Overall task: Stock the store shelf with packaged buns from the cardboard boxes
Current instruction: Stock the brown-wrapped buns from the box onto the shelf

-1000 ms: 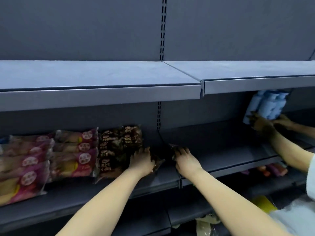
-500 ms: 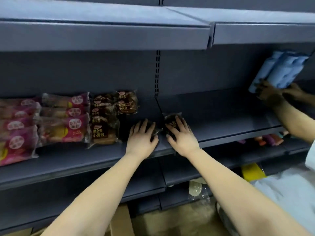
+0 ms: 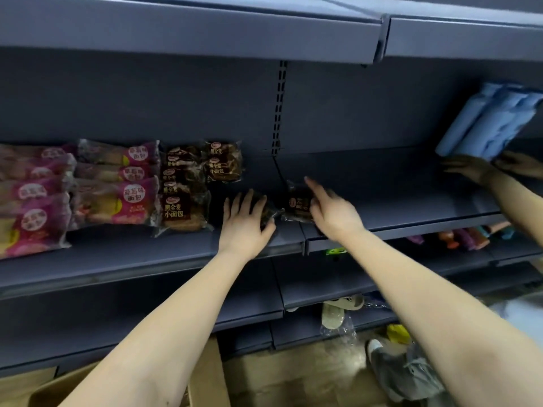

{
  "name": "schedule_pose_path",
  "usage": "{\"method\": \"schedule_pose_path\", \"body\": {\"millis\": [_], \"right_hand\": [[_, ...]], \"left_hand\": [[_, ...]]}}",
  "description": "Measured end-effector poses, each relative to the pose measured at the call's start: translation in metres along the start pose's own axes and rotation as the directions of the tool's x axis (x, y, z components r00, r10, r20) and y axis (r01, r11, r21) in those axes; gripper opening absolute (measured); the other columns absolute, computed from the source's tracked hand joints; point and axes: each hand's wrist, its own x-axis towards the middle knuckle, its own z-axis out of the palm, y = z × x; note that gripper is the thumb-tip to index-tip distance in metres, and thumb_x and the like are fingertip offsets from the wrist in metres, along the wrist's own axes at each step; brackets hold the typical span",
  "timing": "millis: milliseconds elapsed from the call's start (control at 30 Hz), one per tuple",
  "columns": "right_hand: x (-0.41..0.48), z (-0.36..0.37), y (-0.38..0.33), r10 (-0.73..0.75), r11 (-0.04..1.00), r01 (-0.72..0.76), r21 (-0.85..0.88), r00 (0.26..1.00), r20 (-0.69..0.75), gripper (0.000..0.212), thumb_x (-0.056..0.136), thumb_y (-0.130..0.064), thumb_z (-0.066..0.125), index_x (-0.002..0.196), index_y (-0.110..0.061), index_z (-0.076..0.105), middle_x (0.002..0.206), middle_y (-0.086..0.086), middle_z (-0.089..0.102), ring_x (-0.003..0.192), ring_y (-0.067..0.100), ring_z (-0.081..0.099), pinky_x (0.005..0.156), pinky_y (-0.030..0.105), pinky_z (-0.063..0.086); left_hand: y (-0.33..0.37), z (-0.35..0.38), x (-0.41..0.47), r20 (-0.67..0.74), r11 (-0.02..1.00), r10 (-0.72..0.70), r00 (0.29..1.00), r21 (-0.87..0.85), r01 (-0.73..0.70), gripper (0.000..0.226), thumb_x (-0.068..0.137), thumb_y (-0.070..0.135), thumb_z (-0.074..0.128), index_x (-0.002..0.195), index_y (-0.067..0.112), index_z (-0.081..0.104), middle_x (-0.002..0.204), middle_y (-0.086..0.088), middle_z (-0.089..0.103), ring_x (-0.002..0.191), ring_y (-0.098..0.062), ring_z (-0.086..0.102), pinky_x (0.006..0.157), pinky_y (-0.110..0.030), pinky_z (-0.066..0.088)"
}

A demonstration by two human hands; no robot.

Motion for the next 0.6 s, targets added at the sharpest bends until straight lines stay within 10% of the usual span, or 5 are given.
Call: {"method": "schedule_pose_path", "body": {"millis": [100, 300, 600], "right_hand": [[0.02, -0.022, 0.003, 0.027, 0.994, -0.021, -0.108, 0.998, 0.052, 0.07, 0.093, -0.01, 0.042, 0.151, -0.034, 0.01, 0.147, 0.017, 0.036, 0.112, 0.04, 0.055, 0.081, 0.04, 0.049], [0.04, -0.019, -0.004, -0.178, 0.871, 0.347, -0.349, 0.883, 0.435, 0.086, 0.086, -0.003, 0.056, 0.147, -0.046, 0.013, 0.158, -0.011, -0.012, 0.146, 0.027, 0.0, 0.113, 0.048, 0.025], [0.056, -0.019, -0.006, 0.033, 0.888, 0.161, -0.43, 0.912, 0.409, 0.072, 0.083, -0.058, 0.05, 0.142, -0.018, 0.034, 0.145, 0.005, 0.037, 0.133, 0.032, 0.032, 0.102, 0.041, 0.035]], "left_hand": [[0.0, -0.001, 0.0, 0.002, 0.993, -0.097, 0.995, -0.067, 0.097, 0.068, 0.091, 0.052, 0.044, 0.148, 0.02, 0.027, 0.156, -0.011, 0.02, 0.143, -0.036, 0.014, 0.116, -0.05, 0.0], [-0.001, -0.001, 0.003, 0.022, 0.99, -0.101, 0.995, -0.1, 0.103, 0.069, 0.087, 0.049, 0.05, 0.147, 0.024, 0.028, 0.156, -0.007, 0.022, 0.143, -0.032, 0.013, 0.117, -0.05, 0.003], [-0.003, -0.002, 0.002, 0.024, 0.981, -0.149, 0.989, -0.121, 0.15, 0.066, 0.087, 0.052, 0.05, 0.146, 0.029, 0.03, 0.153, -0.005, 0.028, 0.133, -0.034, 0.029, 0.116, -0.047, 0.014]]}}
